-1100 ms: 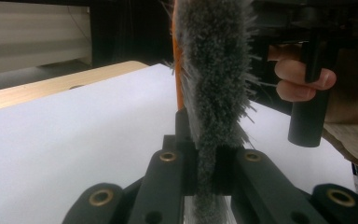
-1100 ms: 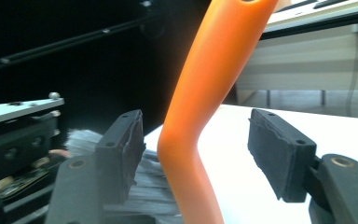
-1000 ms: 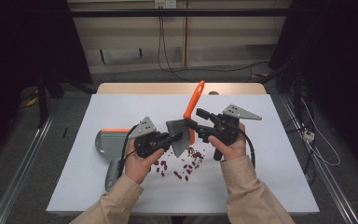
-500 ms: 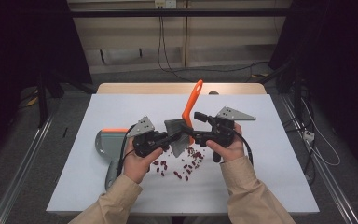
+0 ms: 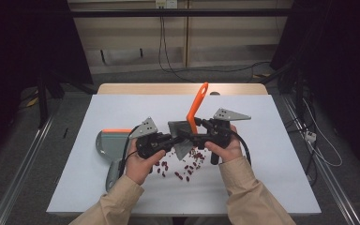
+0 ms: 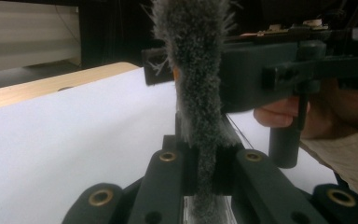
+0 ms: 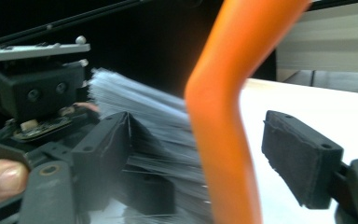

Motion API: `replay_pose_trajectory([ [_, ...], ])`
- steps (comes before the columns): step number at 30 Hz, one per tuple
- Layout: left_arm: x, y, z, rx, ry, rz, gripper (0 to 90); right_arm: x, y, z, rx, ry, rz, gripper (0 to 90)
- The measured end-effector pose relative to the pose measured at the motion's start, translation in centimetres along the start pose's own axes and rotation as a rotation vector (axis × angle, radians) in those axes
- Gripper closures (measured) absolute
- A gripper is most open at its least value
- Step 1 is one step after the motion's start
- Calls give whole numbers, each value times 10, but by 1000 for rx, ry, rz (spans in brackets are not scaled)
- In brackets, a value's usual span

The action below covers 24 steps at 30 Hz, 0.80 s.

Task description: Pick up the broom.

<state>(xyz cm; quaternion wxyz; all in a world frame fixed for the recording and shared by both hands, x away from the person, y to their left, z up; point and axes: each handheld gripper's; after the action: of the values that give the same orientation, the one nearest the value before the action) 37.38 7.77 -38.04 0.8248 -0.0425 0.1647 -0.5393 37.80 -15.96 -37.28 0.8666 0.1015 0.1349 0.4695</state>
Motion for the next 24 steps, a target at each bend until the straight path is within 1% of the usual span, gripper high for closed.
replay_pose_trajectory([
  [1,0,0,0,-3,-3,-4,852,1,0,0,9,-2,15,303],
  [3,0,1,0,-2,-5,-6,853,1,0,-1,11,-3,16,306],
  [5,-1,2,0,-5,-10,-5,853,0,-1,0,20,-4,15,342],
  [6,-1,3,0,-9,-14,-13,853,-1,-3,0,26,-8,18,363],
  [10,-2,6,1,-35,-31,-22,850,-6,-7,1,55,-24,34,487],
  [11,-2,7,1,-34,-32,-23,845,-9,-8,1,51,-25,33,546],
  [12,-2,8,0,-39,-35,-27,839,-10,-8,1,46,-24,35,568],
  [13,-2,9,0,-48,-43,-31,839,-10,-8,1,46,-24,35,568],
  [14,-3,10,0,-45,-43,-32,819,-13,-9,2,36,-21,37,644],
  [15,-3,10,0,-42,-44,-31,819,-13,-9,2,36,-21,37,644],
  [16,-3,10,0,-45,-48,-40,806,-14,-8,1,28,-25,42,665],
  [17,-2,10,0,-45,-46,-37,799,-15,-8,2,20,-23,41,678],
  [19,-1,9,0,-37,-43,-31,773,-17,-6,3,16,-6,15,696],
  [20,0,9,0,-40,-46,-19,724,-18,-5,3,13,-3,4,699],
  [21,1,9,0,-36,-45,-12,724,-18,-5,3,13,-3,4,699],
  [22,1,8,0,-28,-42,-6,710,-19,-6,3,27,-4,-6,699],
  [23,2,7,0,-18,-39,9,710,-19,-6,3,27,-4,-6,699],
  [24,2,6,0,-7,-35,30,676,-20,-6,3,30,-4,-12,700],
])
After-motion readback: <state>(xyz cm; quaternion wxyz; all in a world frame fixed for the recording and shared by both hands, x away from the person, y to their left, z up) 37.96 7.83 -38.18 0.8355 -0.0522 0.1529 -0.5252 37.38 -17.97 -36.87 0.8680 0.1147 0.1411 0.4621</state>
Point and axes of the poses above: each handheld gripper's, and its own axes: x roughly forward along the jaws, z roughly out of its top, y roughly to its left, and after that the axes turned 2 degrees about -x, right-handed
